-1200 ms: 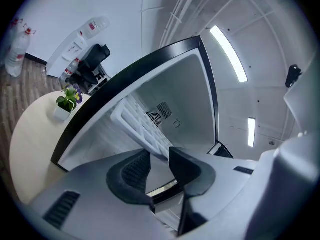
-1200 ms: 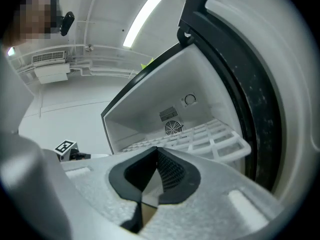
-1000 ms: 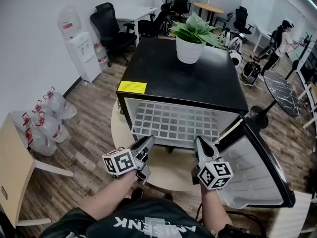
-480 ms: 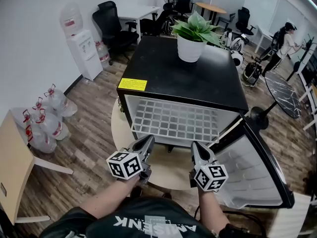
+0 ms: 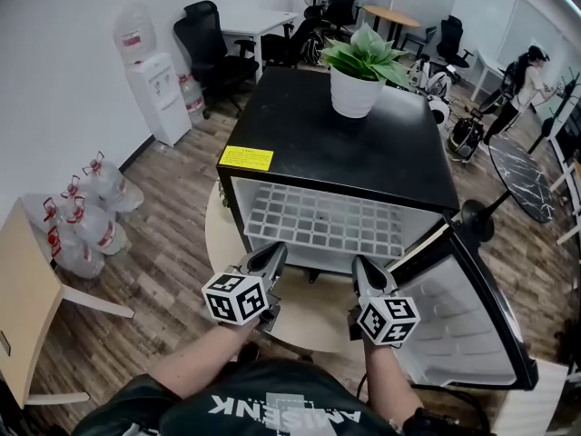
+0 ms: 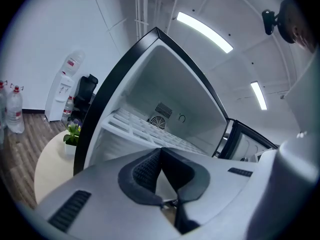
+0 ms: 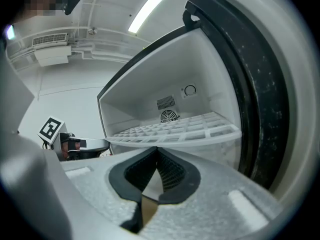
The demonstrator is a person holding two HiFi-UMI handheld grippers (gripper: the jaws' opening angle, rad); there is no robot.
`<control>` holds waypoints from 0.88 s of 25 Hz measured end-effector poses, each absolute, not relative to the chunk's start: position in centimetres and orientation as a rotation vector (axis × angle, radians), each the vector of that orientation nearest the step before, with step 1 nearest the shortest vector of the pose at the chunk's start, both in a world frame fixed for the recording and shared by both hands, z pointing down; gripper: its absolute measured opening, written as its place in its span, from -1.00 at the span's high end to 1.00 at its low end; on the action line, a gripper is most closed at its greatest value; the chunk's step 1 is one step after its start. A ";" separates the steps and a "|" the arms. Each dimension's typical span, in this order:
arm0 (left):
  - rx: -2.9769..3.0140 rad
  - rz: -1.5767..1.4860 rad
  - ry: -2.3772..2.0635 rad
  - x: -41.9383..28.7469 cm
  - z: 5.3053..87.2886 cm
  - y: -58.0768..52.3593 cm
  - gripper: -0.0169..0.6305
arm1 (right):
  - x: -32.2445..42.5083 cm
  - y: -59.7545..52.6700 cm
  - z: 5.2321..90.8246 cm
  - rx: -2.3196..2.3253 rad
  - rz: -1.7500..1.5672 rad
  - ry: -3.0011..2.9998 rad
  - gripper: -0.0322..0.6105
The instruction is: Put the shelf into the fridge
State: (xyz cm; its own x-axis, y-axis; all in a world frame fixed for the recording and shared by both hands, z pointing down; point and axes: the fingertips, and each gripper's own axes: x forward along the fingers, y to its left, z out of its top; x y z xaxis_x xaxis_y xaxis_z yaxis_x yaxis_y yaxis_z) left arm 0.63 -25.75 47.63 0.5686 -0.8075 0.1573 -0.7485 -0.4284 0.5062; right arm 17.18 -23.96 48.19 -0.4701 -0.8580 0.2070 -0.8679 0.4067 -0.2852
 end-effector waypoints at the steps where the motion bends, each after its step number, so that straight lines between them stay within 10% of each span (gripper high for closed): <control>1: 2.276 -0.147 -1.248 0.6 47.7 -25.9 0.94 | 17.2 -24.2 48.3 1.603 0.566 -2.608 0.88; 22: 2.264 -0.117 -1.379 1.1 47.1 -31.5 0.94 | 17.7 -29.9 47.8 1.593 0.650 -2.622 0.88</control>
State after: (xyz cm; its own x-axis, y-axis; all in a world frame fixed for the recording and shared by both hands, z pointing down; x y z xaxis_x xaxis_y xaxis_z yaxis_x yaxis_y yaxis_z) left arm 1.11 -31.50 47.06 0.4877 -0.8557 0.1727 -0.8144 -0.3747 0.4432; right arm 17.75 -29.92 47.80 -0.4838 -0.8483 0.2154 -0.8506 0.3978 -0.3440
